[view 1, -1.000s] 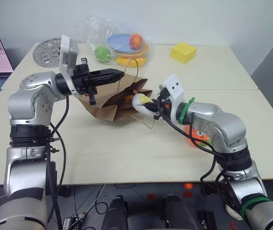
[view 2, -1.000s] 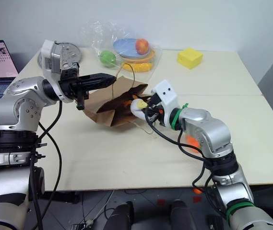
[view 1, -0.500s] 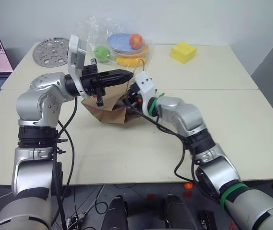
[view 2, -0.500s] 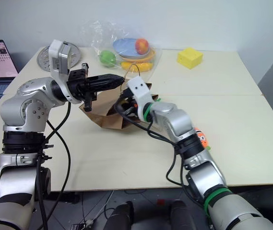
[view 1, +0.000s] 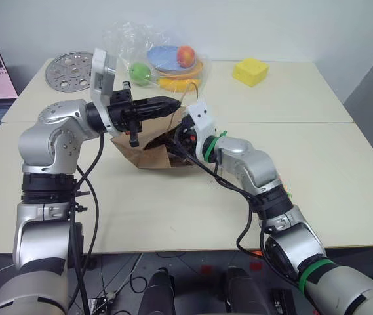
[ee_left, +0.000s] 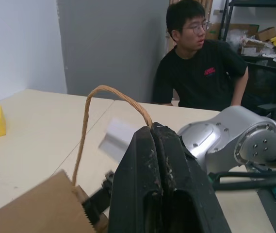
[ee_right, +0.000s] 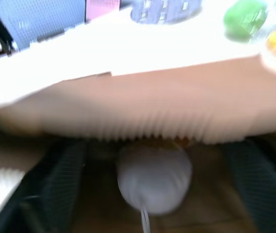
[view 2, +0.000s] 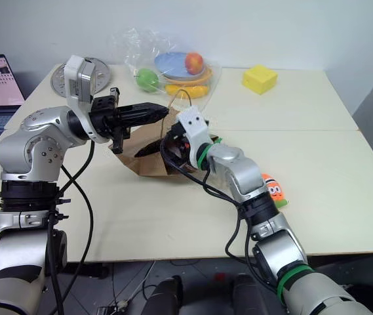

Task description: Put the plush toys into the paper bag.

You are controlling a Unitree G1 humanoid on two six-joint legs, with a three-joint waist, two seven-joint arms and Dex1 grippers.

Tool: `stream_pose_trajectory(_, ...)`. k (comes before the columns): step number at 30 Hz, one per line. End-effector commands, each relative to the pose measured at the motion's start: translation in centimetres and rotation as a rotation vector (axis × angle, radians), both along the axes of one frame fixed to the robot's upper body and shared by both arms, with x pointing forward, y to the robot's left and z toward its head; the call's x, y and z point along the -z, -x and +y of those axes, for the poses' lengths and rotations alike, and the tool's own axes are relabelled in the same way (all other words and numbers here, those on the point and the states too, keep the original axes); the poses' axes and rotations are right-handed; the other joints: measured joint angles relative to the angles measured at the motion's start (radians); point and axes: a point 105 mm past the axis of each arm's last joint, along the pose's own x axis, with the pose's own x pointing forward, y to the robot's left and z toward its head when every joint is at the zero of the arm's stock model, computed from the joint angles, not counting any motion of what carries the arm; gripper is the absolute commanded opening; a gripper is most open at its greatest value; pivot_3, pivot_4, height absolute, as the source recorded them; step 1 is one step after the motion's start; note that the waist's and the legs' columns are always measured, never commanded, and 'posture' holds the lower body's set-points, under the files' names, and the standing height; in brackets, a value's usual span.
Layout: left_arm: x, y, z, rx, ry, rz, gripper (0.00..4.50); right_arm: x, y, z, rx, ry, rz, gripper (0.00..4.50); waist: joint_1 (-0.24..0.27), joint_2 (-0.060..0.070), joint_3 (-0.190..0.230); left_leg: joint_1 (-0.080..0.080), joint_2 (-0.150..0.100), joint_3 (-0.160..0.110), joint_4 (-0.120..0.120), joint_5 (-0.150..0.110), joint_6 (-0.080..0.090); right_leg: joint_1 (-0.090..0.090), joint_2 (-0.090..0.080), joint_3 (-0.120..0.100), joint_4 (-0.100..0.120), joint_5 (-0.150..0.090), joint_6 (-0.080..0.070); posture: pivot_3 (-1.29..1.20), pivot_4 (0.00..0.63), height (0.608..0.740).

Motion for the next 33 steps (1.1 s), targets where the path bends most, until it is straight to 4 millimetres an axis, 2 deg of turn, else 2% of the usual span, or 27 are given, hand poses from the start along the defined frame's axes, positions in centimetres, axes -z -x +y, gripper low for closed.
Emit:
stream_pose_trajectory(1,-0.9,0.3,0.1,0.009,0.000,-0.047,0.00,-3.1,0.9,-2.9,0.046,-0.092,-0.057,4.47,0.004,0.000,0.000,0.000,0.000,0.000,0.000,0.000,0.000,0.000,0.000,0.000,0.000,0.000,0.000,0.00,0.150,0.740)
stream_pose_trajectory(3,-0.8,0.3,0.2,0.011,0.001,-0.045,0.00,-4.1,1.8,-5.5,0.094,-0.125,-0.077,4.47,0.012,0.000,0.000,-0.001,0.000,0.000,0.000,0.000,0.000,0.000,0.000,0.000,0.000,0.000,0.000,0.00,0.150,0.740)
stream_pose_trajectory(5,-0.6,0.3,0.1,0.016,0.000,-0.042,0.00,-3.5,2.9,-9.4,0.207,-0.087,-0.082,4.47,0.017,0.000,0.000,-0.001,0.000,0.000,0.000,0.000,0.000,0.000,0.000,0.000,-0.001,0.000,0.000,0.00,0.150,0.740)
stream_pose_trajectory(6,-0.5,0.3,0.0,0.019,0.000,-0.041,0.00,-3.1,3.5,-10.6,0.244,-0.066,-0.076,4.47,0.018,0.000,0.000,-0.001,0.000,0.000,0.000,0.000,0.000,0.000,0.000,0.000,-0.001,0.000,0.000,0.00,0.150,0.740)
stream_pose_trajectory(10,-0.3,0.3,0.1,0.023,-0.001,-0.038,0.00,0.7,6.6,-16.1,0.447,0.090,-0.016,4.47,0.019,0.000,0.000,-0.001,0.000,0.000,-0.001,0.000,0.000,0.000,0.000,0.000,-0.001,-0.001,0.000,0.00,0.150,0.740)
stream_pose_trajectory(14,-0.1,0.2,0.0,0.029,0.000,-0.034,0.00,3.6,8.6,-18.7,0.585,0.154,0.051,4.47,0.006,0.000,0.000,-0.001,0.000,0.002,-0.001,0.000,0.000,-0.001,0.000,0.001,-0.001,-0.002,0.000,0.00,0.150,0.740)
stream_pose_trajectory(18,0.0,0.2,-0.1,0.039,0.001,-0.027,0.00,5.2,9.1,-19.8,0.667,0.180,0.083,4.47,0.003,0.000,0.000,0.000,0.000,0.003,0.002,0.000,0.000,0.000,0.000,0.002,-0.001,-0.003,0.002,0.00,0.150,0.740)
stream_pose_trajectory(26,-0.1,0.0,-0.4,0.045,-0.001,-0.029,0.00,7.2,9.0,-18.8,0.647,0.187,0.142,4.47,0.010,0.000,0.000,0.000,0.000,0.003,0.004,0.000,0.000,0.001,0.000,0.003,-0.001,-0.003,0.002,0.00,0.150,0.740)
stream_pose_trajectory(29,-0.1,0.1,-0.2,0.041,-0.007,-0.030,0.00,8.3,9.3,-19.3,0.662,0.201,0.190,3.94,0.011,0.000,0.000,0.000,0.000,0.003,0.003,0.000,0.000,0.001,0.000,0.002,-0.001,-0.003,0.002,0.00,0.150,0.740)
stream_pose_trajectory(33,0.0,0.2,-0.2,0.039,-0.009,-0.029,0.00,8.7,9.5,-20.0,0.661,0.253,0.182,2.51,0.011,0.000,0.000,0.000,0.000,0.002,0.002,0.000,0.000,0.001,0.000,0.002,-0.001,-0.003,0.002,0.00,0.150,0.740)
